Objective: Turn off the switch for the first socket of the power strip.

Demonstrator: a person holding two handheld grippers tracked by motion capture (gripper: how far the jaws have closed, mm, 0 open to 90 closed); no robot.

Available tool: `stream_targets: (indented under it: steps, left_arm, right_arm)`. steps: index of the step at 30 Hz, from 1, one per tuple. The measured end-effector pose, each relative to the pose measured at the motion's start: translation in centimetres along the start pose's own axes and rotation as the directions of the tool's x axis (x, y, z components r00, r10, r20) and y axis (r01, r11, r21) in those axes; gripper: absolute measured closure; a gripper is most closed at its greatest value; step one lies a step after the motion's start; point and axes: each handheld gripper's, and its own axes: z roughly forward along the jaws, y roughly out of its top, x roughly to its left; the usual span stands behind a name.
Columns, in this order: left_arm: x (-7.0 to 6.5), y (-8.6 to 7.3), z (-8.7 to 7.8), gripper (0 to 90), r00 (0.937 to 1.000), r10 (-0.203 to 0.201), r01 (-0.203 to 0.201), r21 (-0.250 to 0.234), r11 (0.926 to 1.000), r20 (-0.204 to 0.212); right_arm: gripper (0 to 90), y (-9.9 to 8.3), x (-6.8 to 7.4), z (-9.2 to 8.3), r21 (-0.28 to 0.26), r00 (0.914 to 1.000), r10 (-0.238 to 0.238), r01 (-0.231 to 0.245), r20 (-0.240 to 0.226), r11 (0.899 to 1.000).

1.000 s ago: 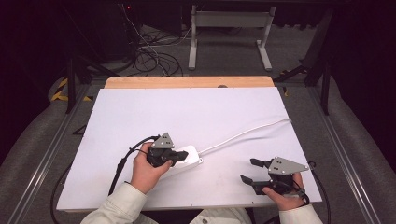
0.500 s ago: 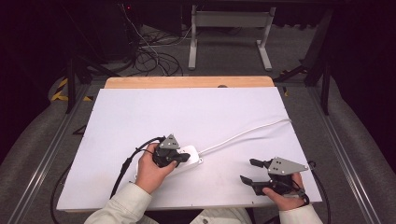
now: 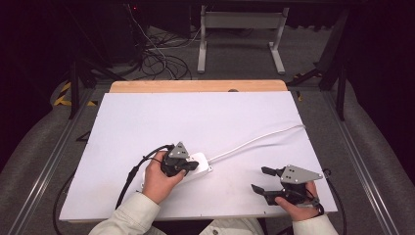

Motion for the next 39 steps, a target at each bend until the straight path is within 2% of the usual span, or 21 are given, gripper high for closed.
stream_targets:
  steps: [4, 23, 34, 39]
  left_arm:
    - [-0.12, -0.06, 0.01, 90.0, 0.9998, 0.019, -0.019, -0.003, 0.9998, -0.01]
    - [-0.25, -0.02, 0.05, 90.0, 0.9988, 0.045, -0.045, 0.004, 0.999, -0.018]
    - [-0.33, -0.1, 0.06, 90.0, 0.9991, 0.038, -0.038, 0.003, 0.9993, -0.019]
    - [-0.55, -0.14, 0.16, 90.0, 0.9984, 0.044, -0.044, 0.007, 0.999, -0.034]
  right_arm:
    - [30.1, -0.01, 0.0, 0.03, 0.001, 1.0, 0.002, -0.002, -0.002, 1.0]
    - [30.1, -0.04, 0.07, 0.15, 0.003, 0.9999, 0.005, -0.005, -0.01, 1.0]
    - [30.2, -0.04, 0.11, 0.23, 0.007, 0.9999, 0.005, -0.005, -0.009, 1.0]
    - [30.1, -0.03, 0.12, 0.23, 0.006, 1.0, 0.006, -0.006, -0.007, 1.0]
